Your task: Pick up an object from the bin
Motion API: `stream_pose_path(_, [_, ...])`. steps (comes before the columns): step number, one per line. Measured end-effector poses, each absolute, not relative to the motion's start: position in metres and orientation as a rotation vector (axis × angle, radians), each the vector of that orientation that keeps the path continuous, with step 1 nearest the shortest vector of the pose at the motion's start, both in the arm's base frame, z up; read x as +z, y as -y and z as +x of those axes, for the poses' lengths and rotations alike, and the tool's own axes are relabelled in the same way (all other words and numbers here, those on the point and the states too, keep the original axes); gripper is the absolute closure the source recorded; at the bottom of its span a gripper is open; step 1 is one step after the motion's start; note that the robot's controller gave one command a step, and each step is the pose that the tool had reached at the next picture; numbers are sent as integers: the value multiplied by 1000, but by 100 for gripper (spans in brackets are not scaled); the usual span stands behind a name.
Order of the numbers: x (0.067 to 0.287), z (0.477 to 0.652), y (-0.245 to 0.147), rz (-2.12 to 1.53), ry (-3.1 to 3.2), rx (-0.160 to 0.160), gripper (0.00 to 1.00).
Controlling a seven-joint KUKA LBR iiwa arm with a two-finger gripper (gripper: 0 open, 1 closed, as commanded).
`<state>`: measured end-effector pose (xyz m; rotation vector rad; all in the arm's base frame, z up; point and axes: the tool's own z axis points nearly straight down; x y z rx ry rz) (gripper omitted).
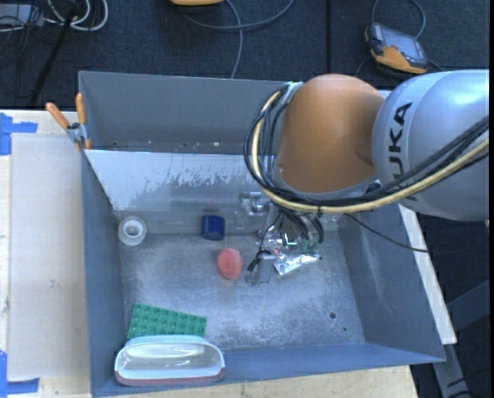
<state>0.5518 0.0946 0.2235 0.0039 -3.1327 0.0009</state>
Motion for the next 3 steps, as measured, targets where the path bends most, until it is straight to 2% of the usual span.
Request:
stream_pose_path(1, [115, 566, -94, -581, 3080, 4, 0])
stream_pose_path(2, [82, 613, -56, -705, 3062, 2, 0])
stream_pose_path(3, [69, 620, -58, -727, 3054, 0, 0])
